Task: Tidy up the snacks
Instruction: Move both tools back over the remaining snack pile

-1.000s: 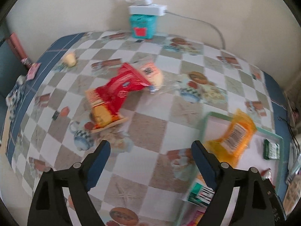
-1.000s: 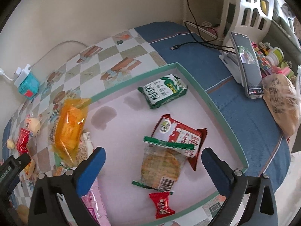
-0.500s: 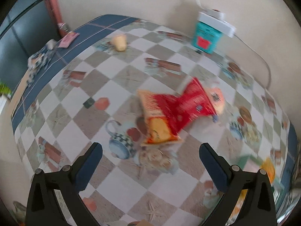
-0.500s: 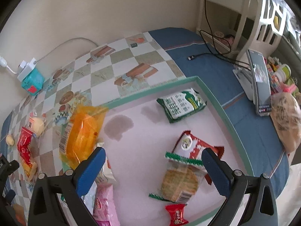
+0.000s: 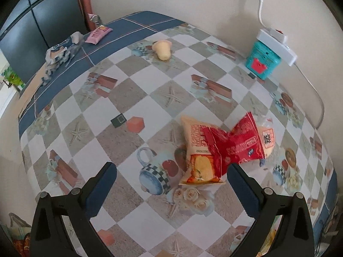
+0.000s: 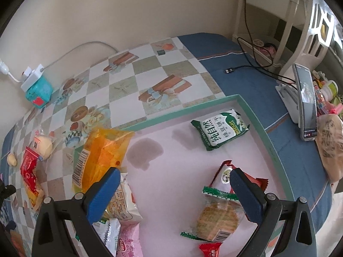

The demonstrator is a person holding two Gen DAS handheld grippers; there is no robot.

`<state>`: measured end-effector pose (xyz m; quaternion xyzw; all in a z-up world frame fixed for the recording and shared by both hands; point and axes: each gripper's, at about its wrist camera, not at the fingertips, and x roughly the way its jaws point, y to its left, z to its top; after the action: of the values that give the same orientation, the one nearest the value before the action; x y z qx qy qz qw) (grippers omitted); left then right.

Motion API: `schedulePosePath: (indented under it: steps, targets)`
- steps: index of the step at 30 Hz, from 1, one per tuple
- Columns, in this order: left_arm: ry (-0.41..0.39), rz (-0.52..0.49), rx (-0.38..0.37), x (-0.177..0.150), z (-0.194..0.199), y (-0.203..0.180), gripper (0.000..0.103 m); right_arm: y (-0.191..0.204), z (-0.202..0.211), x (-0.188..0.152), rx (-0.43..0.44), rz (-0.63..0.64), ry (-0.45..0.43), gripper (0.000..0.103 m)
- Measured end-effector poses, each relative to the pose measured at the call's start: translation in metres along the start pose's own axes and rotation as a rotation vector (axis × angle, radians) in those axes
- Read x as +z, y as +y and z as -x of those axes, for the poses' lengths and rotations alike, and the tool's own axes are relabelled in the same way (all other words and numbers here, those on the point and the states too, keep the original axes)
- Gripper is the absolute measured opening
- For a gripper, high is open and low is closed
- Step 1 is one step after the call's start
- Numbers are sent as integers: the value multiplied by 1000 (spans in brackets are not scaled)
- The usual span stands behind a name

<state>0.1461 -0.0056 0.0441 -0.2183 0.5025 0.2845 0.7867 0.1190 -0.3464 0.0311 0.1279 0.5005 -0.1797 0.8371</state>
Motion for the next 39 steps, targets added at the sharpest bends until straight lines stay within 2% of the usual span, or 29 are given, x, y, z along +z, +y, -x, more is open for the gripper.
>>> schedulePosePath:
  steps: [11,28,33,39]
  targets:
    - [0,37,-32,5,3,11,102,23,21,1,1,37,-59,103]
    - [-118,-40,-38,36,24,45,102,106,57,-18,145,159,-134,103]
    - [-127,-24,-45,49,24,67,102,124,65,-25,183,176,-152,103]
    - [-119,-93,-40,57,18,77,102,140,69,-33,187,194,-161,103]
